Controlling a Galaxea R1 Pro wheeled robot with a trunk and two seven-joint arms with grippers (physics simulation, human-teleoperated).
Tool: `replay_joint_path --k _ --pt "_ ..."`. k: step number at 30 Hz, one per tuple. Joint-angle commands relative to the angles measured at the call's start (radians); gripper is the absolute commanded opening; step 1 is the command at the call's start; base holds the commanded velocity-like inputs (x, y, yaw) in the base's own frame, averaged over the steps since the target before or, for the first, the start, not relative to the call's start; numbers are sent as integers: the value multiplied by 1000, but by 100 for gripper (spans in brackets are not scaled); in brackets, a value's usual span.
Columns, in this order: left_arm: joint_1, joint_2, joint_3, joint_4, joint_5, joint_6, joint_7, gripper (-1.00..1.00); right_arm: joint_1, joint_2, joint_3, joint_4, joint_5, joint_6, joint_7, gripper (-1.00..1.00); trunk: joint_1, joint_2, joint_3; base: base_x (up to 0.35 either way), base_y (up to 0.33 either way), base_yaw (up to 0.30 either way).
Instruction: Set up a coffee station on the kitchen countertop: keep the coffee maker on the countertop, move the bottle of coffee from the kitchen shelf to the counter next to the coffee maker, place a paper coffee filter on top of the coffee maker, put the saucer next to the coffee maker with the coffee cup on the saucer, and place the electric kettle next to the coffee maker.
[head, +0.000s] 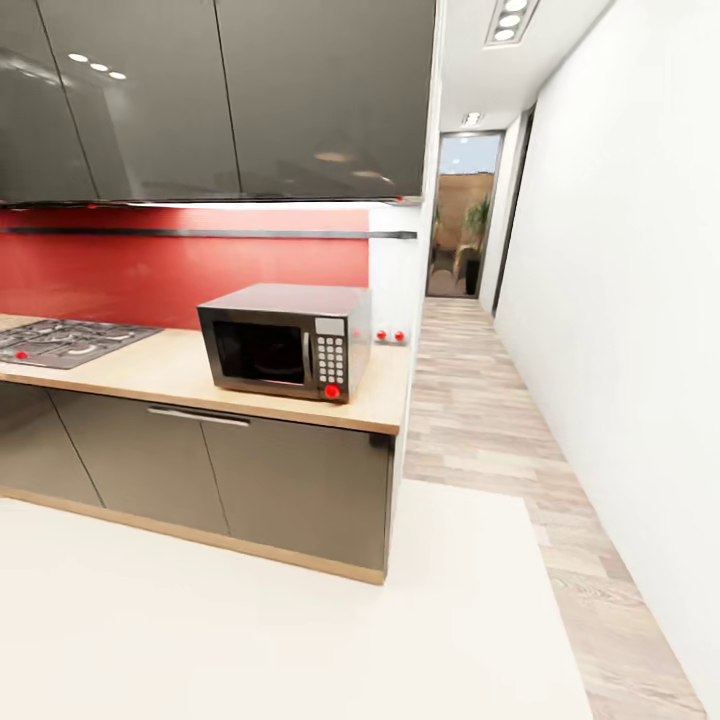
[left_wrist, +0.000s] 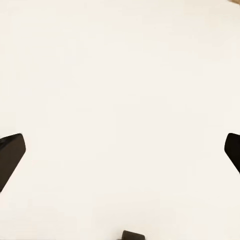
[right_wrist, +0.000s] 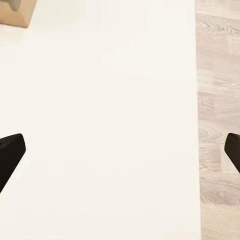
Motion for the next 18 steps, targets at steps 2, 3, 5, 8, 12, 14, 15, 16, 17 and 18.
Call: replay_joint_path --k 2,3,5,8,12,14,15,16,17,18 --pt "-1 0 0 1 6 -3 0 100 0 0 -1 0 0 -3 -1 100 -8 14 3 0 0 240" --pt "-1 0 0 1 6 -3 0 100 0 0 -1 0 0 -3 -1 100 -12 21 6 0 0 242" --pt "-1 0 0 1 6 -3 0 100 0 0 -1 0 0 -3 -1 100 -19 35 10 0 0 245" --pt "-1 0 0 1 6 -3 0 100 0 0 -1 0 0 -3 -1 100 -31 56 17 0 0 249" --pt "-1 0 0 1 6 -3 0 100 0 0 -1 0 0 -3 -1 100 -46 84 27 0 0 255" --pt "-1 0 0 1 6 -3 0 100 0 0 -1 0 0 -3 -1 100 -54 98 32 0 0 258" --pt "-1 0 0 1 6 -3 0 100 0 0 -1 0 0 -3 -1 100 -58 105 35 0 0 260" --pt "-1 0 0 1 6 -3 0 100 0 0 -1 0 0 -3 -1 100 -62 112 37 0 0 263" --pt "-1 0 0 1 6 -3 0 100 0 0 -1 0 0 -3 -1 100 -65 119 40 0 0 265" --pt "-1 0 0 1 6 -3 0 100 0 0 -1 0 0 -3 -1 100 -69 126 42 0 0 268"
